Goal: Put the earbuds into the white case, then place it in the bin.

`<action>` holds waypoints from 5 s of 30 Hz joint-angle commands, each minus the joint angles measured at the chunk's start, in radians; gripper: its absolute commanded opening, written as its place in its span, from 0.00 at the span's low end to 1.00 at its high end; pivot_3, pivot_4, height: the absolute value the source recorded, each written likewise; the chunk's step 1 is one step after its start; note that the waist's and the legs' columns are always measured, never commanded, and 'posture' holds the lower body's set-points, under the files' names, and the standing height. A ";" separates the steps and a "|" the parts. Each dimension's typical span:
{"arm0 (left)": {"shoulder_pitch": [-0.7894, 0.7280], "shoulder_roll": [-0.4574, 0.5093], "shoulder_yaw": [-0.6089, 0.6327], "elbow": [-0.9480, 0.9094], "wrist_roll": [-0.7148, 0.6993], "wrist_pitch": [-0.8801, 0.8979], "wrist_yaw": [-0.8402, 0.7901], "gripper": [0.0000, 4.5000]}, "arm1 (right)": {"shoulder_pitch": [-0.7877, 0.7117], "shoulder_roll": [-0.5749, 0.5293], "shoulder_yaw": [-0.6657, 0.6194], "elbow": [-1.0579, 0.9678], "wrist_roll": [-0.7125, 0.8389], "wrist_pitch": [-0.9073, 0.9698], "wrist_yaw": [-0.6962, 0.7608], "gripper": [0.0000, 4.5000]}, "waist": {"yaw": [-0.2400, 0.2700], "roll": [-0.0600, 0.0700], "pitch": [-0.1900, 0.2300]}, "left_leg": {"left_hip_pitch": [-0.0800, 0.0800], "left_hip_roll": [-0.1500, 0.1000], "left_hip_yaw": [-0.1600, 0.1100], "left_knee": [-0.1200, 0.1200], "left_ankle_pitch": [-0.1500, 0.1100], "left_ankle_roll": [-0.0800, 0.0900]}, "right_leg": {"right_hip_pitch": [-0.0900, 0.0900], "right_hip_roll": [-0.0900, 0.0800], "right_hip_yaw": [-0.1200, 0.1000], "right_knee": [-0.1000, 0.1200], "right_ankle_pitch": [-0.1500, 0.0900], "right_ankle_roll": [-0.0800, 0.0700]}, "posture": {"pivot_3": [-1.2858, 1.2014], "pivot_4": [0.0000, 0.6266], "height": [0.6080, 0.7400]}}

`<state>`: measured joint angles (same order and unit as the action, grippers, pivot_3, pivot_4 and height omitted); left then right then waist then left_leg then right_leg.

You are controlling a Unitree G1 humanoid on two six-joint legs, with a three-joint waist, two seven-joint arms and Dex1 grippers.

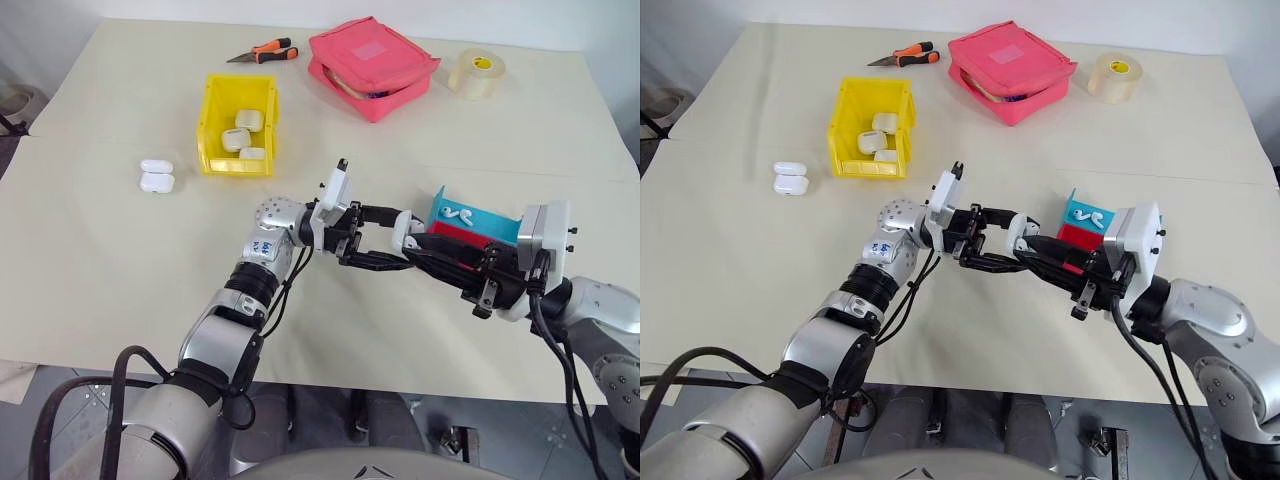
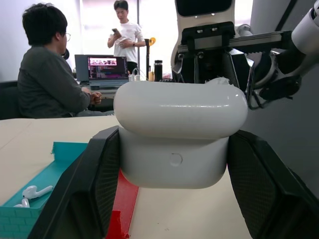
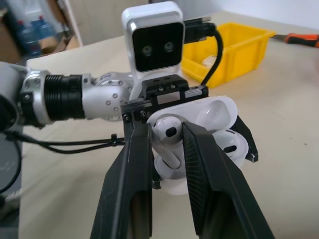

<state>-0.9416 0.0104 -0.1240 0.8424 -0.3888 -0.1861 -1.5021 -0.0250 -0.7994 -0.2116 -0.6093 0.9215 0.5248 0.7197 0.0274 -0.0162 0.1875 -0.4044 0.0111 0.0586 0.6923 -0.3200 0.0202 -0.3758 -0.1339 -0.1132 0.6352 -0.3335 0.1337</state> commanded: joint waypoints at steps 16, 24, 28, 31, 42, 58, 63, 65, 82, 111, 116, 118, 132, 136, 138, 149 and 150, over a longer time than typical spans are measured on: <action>-0.083 -0.031 0.041 -0.056 -0.070 -0.001 -0.112 0.62 | -0.063 0.041 -0.021 0.149 -0.017 0.066 -0.017 0.12 | -0.001 0.000 0.000 | 0.000 0.000 0.000 0.000 0.000 0.000 | 0.000 0.000 0.000 0.000 0.000 0.000 | 0.52 0.24 1.00; -0.061 -0.021 0.045 -0.095 -0.066 0.049 -0.112 0.62 | -0.021 0.097 -0.054 0.072 0.038 0.090 -0.105 0.12 | 0.000 0.000 0.000 | 0.000 0.000 0.000 0.001 0.000 0.000 | 0.000 0.000 0.000 0.000 0.000 0.000 | 0.52 0.24 1.00; -0.054 -0.020 0.047 -0.113 -0.067 0.065 -0.112 0.62 | -0.001 0.119 -0.050 0.042 0.048 0.094 -0.139 0.12 | -0.001 0.000 0.000 | 0.000 0.000 0.000 0.000 0.000 0.000 | 0.000 0.000 0.000 0.000 0.000 0.000 | 0.52 0.24 1.00; -0.054 -0.021 0.050 -0.116 -0.065 0.066 -0.112 0.62 | 0.002 0.130 -0.047 0.023 0.050 0.094 -0.163 0.12 | -0.001 0.000 0.000 | 0.000 0.000 0.000 0.000 0.000 0.000 | 0.000 0.000 0.000 0.000 0.000 0.000 | 0.52 0.24 1.00; -0.056 -0.026 0.058 -0.110 -0.057 0.055 -0.112 0.62 | 0.017 0.116 -0.047 -0.014 0.046 0.095 -0.176 0.12 | -0.001 0.000 0.000 | 0.000 0.000 0.000 0.000 0.000 0.000 | 0.000 0.000 0.000 0.000 0.000 0.000 | 0.52 0.24 1.00; -0.053 -0.028 0.068 -0.100 -0.047 0.046 -0.110 0.62 | -0.007 0.093 -0.076 -0.056 0.057 0.102 -0.193 0.46 | -0.001 0.000 0.000 | 0.000 0.000 0.000 0.000 0.000 0.000 | 0.000 0.000 0.000 0.000 0.000 0.000 | 0.52 0.24 1.00; -0.063 -0.006 0.065 -0.054 -0.017 0.023 -0.104 0.62 | -0.004 0.065 -0.120 -0.099 0.076 0.107 -0.202 0.46 | -0.001 0.000 0.000 | 0.000 0.000 0.000 0.000 0.000 0.000 | 0.000 0.000 0.000 0.000 0.000 0.000 | 0.52 0.24 1.00; -0.077 0.009 0.056 -0.028 0.005 0.010 -0.096 0.62 | -0.002 0.049 -0.144 -0.116 0.089 0.111 -0.209 0.46 | 0.000 0.000 0.000 | 0.000 0.000 0.000 0.000 0.000 0.000 | 0.000 0.000 0.000 0.000 0.000 0.000 | 0.52 0.24 1.00; -0.245 0.074 -0.070 0.163 0.240 -0.088 -0.032 0.62 | -0.125 -0.036 -0.173 -0.177 0.166 0.205 -0.385 0.37 | -0.001 0.000 0.000 | 0.000 0.000 0.001 0.000 0.000 0.000 | 0.000 0.000 0.000 0.000 0.000 0.000 | 0.52 0.24 1.00; -0.372 0.074 0.013 0.267 0.326 -0.134 0.100 0.62 | -0.313 -0.254 -0.017 -0.033 0.072 0.550 -0.371 0.02 | -0.001 0.000 0.000 | -0.003 0.001 0.004 0.000 -0.001 0.002 | -0.001 -0.002 -0.002 -0.001 0.000 0.000 | 0.52 0.24 1.00; -0.356 0.087 0.076 0.232 0.279 -0.106 0.131 0.62 | -0.234 -0.190 -0.138 0.004 0.077 0.465 -0.285 0.02 | -0.001 0.000 0.000 | -0.003 0.001 0.004 0.000 -0.001 0.002 | -0.001 -0.001 -0.001 -0.001 0.000 0.001 | 0.52 0.24 1.00; -0.345 0.093 0.095 0.208 0.264 -0.094 0.151 0.62 | -0.197 -0.163 -0.171 0.007 0.065 0.406 -0.226 0.02 | -0.001 0.000 0.000 | -0.002 0.001 0.004 0.000 -0.001 0.002 | -0.001 -0.001 -0.001 -0.001 0.000 0.001 | 0.52 0.24 1.00; -0.169 0.229 0.355 0.096 0.253 -0.135 1.001 0.62 | -0.022 -0.035 -0.115 0.134 -0.138 -0.012 0.234 0.02 | -0.006 0.000 0.000 | 0.000 0.001 0.002 0.000 -0.001 0.002 | -0.001 -0.001 0.001 0.000 0.001 0.002 | 0.52 0.24 1.00; -0.117 0.251 0.380 0.052 0.246 -0.104 1.137 0.62 | -0.030 -0.061 -0.124 0.182 -0.158 -0.040 0.304 0.02 | -0.002 -0.001 0.000 | 0.001 0.002 0.002 0.001 -0.001 0.002 | -0.001 -0.001 0.001 0.000 0.001 0.002 | 0.52 0.24 1.00; -0.098 0.262 0.392 0.023 0.246 -0.091 1.199 0.62 | -0.056 -0.071 -0.123 0.209 -0.156 -0.038 0.321 0.02 | 0.005 -0.001 0.000 | -0.001 0.002 0.001 0.002 -0.001 0.002 | -0.001 -0.002 0.000 0.001 0.001 0.002 | 0.52 0.24 1.00; -0.112 0.282 0.356 0.072 0.269 0.003 1.271 0.62 | -0.250 -0.089 -0.118 0.406 -0.126 0.038 0.380 0.35 | -0.001 -0.001 0.000 | -0.001 -0.001 0.003 0.003 -0.001 0.002 | 0.001 -0.003 -0.002 0.000 0.002 0.003 | 0.52 0.24 1.00; -0.116 0.282 0.350 0.077 0.272 0.015 1.272 0.62 | -0.264 -0.088 -0.118 0.418 -0.135 0.029 0.383 0.43 | -0.002 -0.001 0.000 | -0.001 -0.001 0.003 0.003 -0.001 0.002 | 0.001 -0.003 -0.002 0.000 0.002 0.003 | 0.52 0.24 1.00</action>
<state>-1.0164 0.2832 0.2311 0.9356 -0.1178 -0.1743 -0.2347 -0.2667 -0.8670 -0.3100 -0.1934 0.7682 0.5502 1.0874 0.0257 -0.0170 0.1878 -0.4057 0.0103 0.0625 0.6957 -0.3211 0.0220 -0.3751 -0.1367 -0.1149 0.6353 -0.3319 0.1367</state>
